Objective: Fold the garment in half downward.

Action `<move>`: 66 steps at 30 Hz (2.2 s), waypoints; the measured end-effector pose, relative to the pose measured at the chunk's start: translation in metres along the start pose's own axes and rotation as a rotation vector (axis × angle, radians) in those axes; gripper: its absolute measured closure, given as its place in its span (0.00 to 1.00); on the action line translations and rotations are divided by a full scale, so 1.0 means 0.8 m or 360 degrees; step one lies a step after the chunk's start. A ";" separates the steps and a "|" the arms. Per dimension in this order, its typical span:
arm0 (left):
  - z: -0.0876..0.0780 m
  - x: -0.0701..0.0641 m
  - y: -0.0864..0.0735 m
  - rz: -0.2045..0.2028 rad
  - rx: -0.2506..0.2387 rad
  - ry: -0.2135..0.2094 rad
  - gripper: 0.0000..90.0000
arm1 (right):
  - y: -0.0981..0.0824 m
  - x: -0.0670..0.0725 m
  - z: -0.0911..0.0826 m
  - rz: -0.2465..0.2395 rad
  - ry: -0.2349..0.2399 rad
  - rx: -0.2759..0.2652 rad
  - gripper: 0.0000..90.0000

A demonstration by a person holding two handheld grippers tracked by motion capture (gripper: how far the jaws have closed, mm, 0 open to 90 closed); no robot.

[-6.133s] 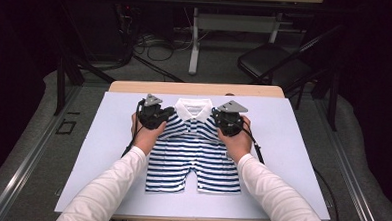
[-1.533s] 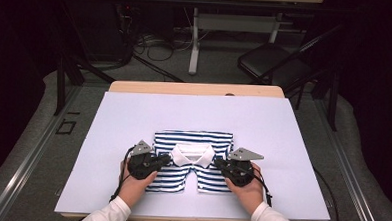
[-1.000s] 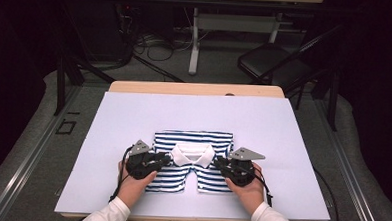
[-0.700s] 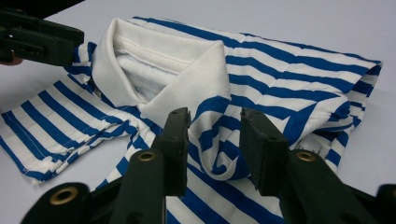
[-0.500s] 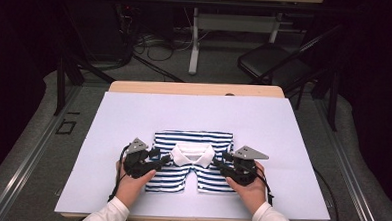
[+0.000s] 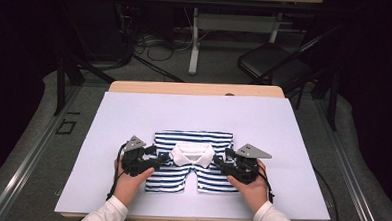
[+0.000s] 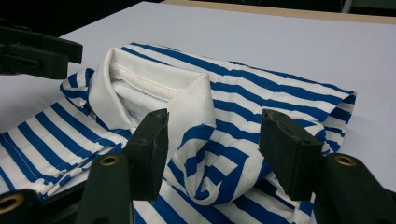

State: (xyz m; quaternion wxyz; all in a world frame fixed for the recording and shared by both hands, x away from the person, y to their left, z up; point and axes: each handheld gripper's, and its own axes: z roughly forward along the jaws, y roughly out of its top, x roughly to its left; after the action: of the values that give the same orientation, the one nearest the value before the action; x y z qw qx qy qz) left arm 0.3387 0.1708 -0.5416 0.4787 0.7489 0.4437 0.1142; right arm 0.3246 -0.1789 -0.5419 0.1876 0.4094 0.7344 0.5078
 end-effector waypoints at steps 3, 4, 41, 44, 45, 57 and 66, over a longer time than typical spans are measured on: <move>-0.001 0.002 0.001 -0.0006 -0.0002 0.0016 0.39 | 0.001 -0.002 0.000 0.0003 0.0000 -0.0002 0.47; -0.002 0.003 0.002 -0.0006 0.0002 0.0026 0.39 | 0.001 -0.003 0.000 0.0007 -0.0001 -0.0006 0.47; 0.031 0.012 0.019 -0.0013 0.0072 0.0043 0.87 | 0.008 -0.016 0.030 -0.0025 -0.0068 0.0129 0.95; 0.035 0.012 0.019 -0.0028 0.0097 0.0020 0.95 | 0.007 -0.016 0.033 -0.0023 -0.0044 0.0156 0.99; 0.037 0.012 0.019 -0.0030 0.0114 0.0015 0.97 | 0.007 -0.016 0.034 -0.0025 -0.0037 0.0154 1.00; 0.041 0.009 0.018 -0.0028 0.0169 -0.0021 1.00 | 0.007 -0.015 0.039 -0.0014 0.0022 0.0196 1.00; 0.042 0.007 0.017 -0.0002 0.0178 -0.0034 1.00 | 0.007 -0.013 0.039 -0.0013 0.0036 0.0199 1.00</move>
State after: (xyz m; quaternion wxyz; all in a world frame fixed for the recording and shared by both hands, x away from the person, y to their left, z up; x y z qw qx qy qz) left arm 0.3696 0.1520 -0.5490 0.4410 0.7754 0.4447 0.0811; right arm 0.3545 -0.1681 -0.5511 0.1553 0.4114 0.7685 0.4647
